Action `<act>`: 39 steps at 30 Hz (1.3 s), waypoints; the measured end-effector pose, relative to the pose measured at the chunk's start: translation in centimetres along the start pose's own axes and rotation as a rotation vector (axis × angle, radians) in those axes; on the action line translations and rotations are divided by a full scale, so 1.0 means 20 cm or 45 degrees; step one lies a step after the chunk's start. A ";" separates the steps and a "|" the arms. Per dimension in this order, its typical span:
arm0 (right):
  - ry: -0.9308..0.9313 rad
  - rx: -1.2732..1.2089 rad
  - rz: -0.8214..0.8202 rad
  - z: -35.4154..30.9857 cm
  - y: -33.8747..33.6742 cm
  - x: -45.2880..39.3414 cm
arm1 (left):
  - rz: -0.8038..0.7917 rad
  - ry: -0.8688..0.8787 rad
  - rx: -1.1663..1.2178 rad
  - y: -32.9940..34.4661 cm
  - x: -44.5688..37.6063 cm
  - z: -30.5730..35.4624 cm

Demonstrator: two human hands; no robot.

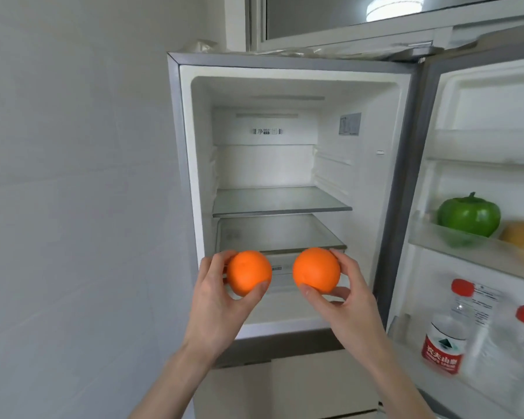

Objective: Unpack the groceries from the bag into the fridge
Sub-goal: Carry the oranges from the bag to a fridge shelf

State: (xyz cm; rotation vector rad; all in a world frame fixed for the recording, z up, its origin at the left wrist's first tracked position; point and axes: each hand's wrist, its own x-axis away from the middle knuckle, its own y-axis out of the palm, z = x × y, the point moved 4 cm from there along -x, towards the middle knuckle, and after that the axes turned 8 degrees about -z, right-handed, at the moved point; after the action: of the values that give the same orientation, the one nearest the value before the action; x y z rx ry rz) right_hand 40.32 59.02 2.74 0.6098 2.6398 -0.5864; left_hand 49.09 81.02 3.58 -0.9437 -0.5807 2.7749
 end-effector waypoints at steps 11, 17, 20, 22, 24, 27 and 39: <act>-0.033 0.031 -0.030 0.22 -0.11 -0.69 | 0.049 0.059 0.005 0.31 -0.64 -0.02; 0.005 -0.108 0.028 0.29 -0.07 -0.96 | 0.058 0.078 -0.029 0.36 -0.89 -0.10; 0.015 -0.257 0.100 0.30 0.02 -1.11 | 0.071 0.078 -0.028 0.37 -1.04 -0.15; -0.006 -0.265 0.144 0.29 0.09 -1.20 | 0.059 0.063 -0.051 0.37 -1.13 -0.20; -0.039 -0.239 0.182 0.28 0.13 -1.30 | 0.065 0.056 -0.080 0.35 -1.23 -0.25; -0.059 -0.113 0.148 0.26 0.17 -1.48 | 0.103 0.023 -0.106 0.33 -1.37 -0.33; -0.242 0.644 -0.206 0.37 0.40 -1.88 | 0.047 -0.080 -0.519 0.33 -1.62 -0.55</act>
State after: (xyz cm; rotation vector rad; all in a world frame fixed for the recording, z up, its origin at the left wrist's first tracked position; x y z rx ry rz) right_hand 77.60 49.78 10.28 0.4468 2.3767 -1.3137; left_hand 81.31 69.89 10.77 -0.9446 -1.1826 2.7797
